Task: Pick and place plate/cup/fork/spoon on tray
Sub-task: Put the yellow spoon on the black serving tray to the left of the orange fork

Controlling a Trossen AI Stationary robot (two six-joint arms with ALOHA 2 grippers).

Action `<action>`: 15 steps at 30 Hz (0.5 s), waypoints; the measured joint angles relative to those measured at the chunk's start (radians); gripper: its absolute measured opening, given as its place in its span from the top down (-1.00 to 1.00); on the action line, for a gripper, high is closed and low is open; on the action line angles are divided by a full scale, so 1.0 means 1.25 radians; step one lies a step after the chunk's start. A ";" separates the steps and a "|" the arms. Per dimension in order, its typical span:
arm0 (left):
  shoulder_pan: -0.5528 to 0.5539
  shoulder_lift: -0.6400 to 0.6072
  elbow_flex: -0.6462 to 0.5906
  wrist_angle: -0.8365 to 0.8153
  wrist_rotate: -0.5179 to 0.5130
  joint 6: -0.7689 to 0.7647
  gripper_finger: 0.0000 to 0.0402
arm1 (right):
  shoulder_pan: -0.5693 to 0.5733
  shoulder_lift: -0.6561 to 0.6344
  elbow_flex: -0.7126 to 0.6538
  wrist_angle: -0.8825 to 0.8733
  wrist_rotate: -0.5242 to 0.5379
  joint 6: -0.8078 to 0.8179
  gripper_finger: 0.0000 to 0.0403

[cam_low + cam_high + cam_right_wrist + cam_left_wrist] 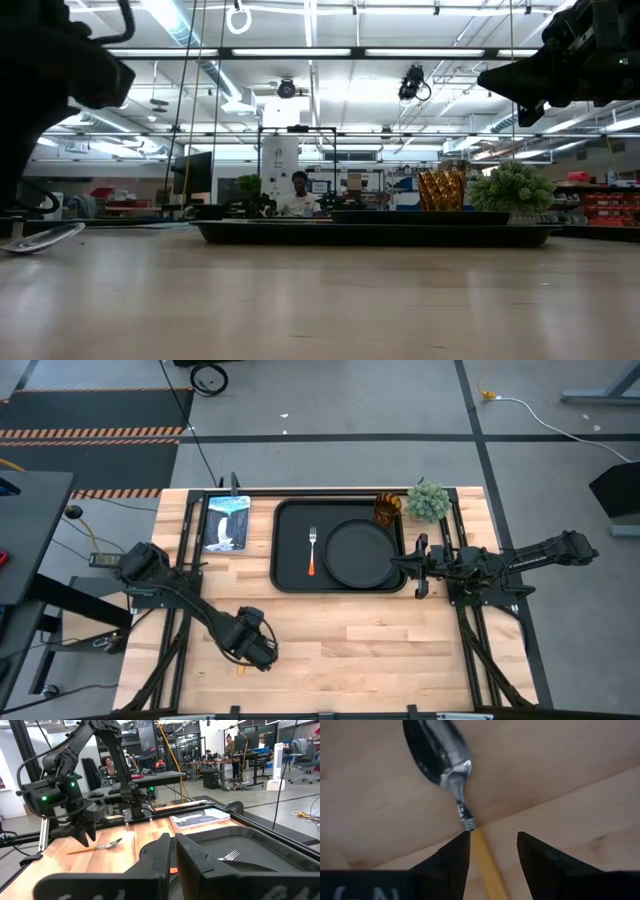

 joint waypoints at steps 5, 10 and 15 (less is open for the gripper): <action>-0.008 0.017 0.000 -0.010 0.034 -0.018 0.15 | 0.000 0.000 0.000 0.000 0.000 0.000 0.83; -0.013 0.017 0.000 -0.020 0.033 -0.040 0.15 | 0.000 0.000 0.000 0.000 0.000 0.000 0.83; -0.013 0.017 -0.015 -0.020 0.032 -0.047 0.15 | 0.000 0.000 0.000 0.000 0.000 0.000 0.83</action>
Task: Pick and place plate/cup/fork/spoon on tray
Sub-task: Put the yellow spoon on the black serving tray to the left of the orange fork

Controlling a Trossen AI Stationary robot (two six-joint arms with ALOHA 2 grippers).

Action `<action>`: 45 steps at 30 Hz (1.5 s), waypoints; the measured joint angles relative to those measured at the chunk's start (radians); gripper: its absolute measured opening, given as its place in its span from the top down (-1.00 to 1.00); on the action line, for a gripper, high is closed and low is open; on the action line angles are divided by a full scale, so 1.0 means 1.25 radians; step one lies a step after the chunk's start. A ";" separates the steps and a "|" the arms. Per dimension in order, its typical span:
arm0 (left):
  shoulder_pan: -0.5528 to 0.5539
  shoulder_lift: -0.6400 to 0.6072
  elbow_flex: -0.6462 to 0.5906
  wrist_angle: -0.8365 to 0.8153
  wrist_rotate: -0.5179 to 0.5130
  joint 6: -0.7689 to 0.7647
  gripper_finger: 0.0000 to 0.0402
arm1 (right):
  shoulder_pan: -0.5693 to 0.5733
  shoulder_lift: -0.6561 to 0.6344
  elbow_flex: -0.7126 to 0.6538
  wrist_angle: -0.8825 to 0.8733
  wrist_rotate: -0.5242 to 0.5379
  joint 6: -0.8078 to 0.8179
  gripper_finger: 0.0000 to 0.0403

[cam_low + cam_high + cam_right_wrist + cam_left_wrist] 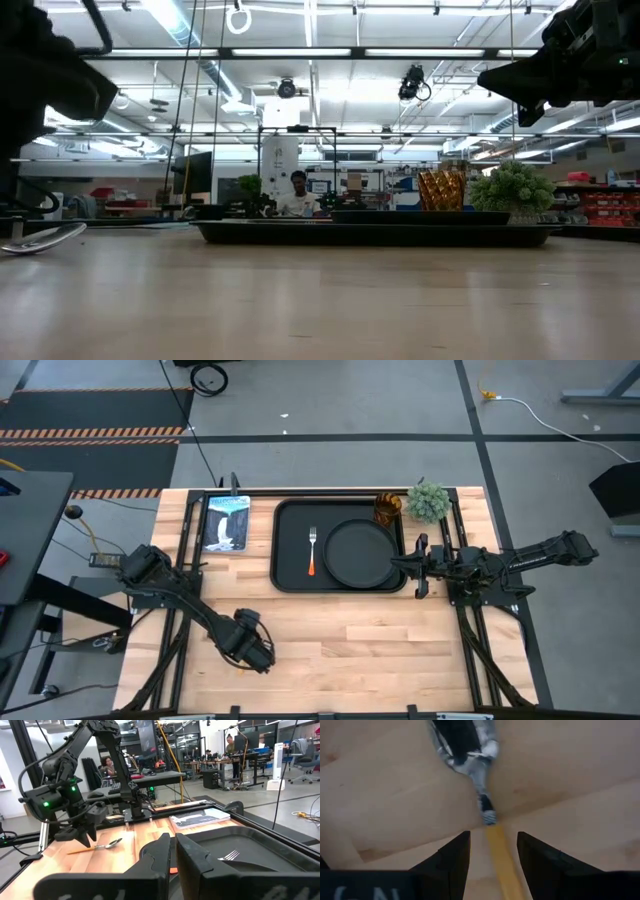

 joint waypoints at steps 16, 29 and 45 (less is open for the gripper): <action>0.001 -0.005 -0.094 0.114 0.041 -0.007 0.21 | 0.000 0.000 0.000 0.000 0.000 0.000 0.83; 0.013 -0.003 -0.094 0.123 0.065 0.034 0.76 | 0.000 0.000 0.000 0.000 0.000 0.000 0.83; 0.146 -0.037 -0.003 0.111 -0.137 0.171 0.71 | 0.000 0.000 0.000 0.000 0.000 0.000 0.83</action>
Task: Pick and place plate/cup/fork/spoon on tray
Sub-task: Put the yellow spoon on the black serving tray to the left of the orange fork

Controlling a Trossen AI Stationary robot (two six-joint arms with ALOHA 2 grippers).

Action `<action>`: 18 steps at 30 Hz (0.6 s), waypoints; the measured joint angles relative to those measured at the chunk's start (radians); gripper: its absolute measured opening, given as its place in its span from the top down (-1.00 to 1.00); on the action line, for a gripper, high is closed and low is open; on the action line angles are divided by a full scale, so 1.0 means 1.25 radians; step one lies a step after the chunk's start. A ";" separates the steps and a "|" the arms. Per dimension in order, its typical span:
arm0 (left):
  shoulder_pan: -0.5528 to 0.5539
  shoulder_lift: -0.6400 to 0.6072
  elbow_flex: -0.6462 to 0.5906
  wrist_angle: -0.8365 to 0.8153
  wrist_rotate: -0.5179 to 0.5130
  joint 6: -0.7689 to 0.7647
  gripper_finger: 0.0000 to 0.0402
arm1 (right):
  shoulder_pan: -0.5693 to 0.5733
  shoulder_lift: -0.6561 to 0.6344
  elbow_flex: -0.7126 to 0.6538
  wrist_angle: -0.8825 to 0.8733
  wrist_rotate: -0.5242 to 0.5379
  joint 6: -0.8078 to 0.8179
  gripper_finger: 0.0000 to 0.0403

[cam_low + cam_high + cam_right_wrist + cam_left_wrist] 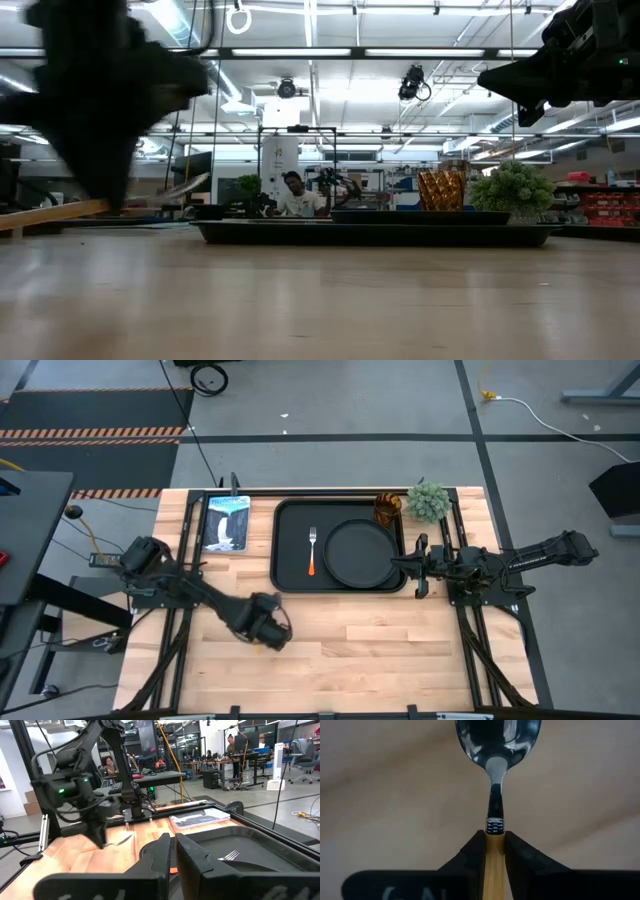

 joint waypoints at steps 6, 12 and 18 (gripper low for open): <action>0.116 -0.001 0.038 -0.004 -0.074 0.085 0.66 | 0.000 0.000 0.000 0.000 0.000 0.000 0.83; 0.248 -0.001 0.078 -0.004 -0.071 0.209 0.68 | 0.000 0.000 0.000 0.000 0.000 0.000 0.83; 0.383 -0.002 0.113 0.026 -0.042 0.307 0.67 | 0.000 0.000 0.000 0.000 0.000 0.000 0.83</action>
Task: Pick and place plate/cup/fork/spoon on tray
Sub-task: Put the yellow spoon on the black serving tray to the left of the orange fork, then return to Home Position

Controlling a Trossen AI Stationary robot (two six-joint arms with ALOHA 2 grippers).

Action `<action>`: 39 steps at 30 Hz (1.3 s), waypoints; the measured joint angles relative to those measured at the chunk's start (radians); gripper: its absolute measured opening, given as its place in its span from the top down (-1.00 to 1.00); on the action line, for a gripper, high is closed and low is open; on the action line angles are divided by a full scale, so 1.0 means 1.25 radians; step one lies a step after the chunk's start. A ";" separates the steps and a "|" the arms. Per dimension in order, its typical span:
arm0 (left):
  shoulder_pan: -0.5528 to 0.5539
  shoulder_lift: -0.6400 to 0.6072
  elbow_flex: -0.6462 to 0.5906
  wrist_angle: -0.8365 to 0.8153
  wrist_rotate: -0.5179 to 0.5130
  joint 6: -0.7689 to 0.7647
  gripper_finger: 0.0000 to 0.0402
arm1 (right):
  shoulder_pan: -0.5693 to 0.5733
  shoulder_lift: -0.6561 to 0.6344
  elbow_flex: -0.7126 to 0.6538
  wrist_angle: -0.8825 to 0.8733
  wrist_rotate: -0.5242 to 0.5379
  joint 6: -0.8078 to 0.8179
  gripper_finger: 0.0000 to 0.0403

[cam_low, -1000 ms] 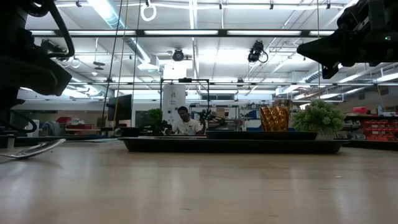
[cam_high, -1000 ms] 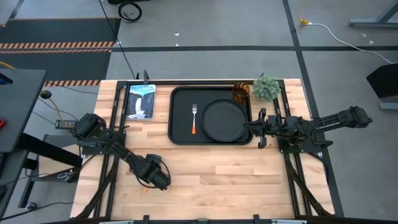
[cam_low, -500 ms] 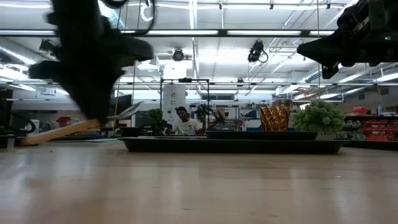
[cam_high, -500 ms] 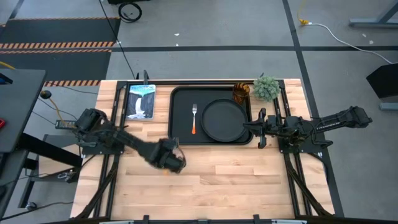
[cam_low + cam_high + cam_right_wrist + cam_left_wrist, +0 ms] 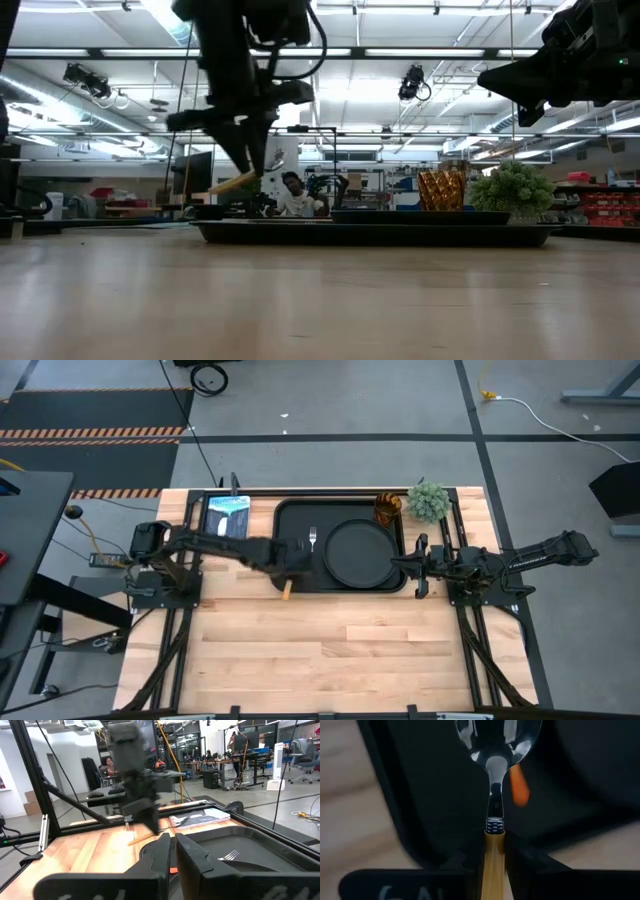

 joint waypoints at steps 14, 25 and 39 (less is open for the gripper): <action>0.245 0.087 -0.002 0.125 0.103 0.094 0.66 | 0.000 0.000 0.000 0.000 -0.001 0.000 0.83; 0.305 0.190 0.001 0.144 0.250 0.100 0.66 | 0.000 0.000 0.000 0.000 -0.006 0.000 0.83; 0.310 0.185 0.000 0.156 0.278 0.162 0.29 | 0.000 0.000 0.000 0.000 -0.006 0.000 0.83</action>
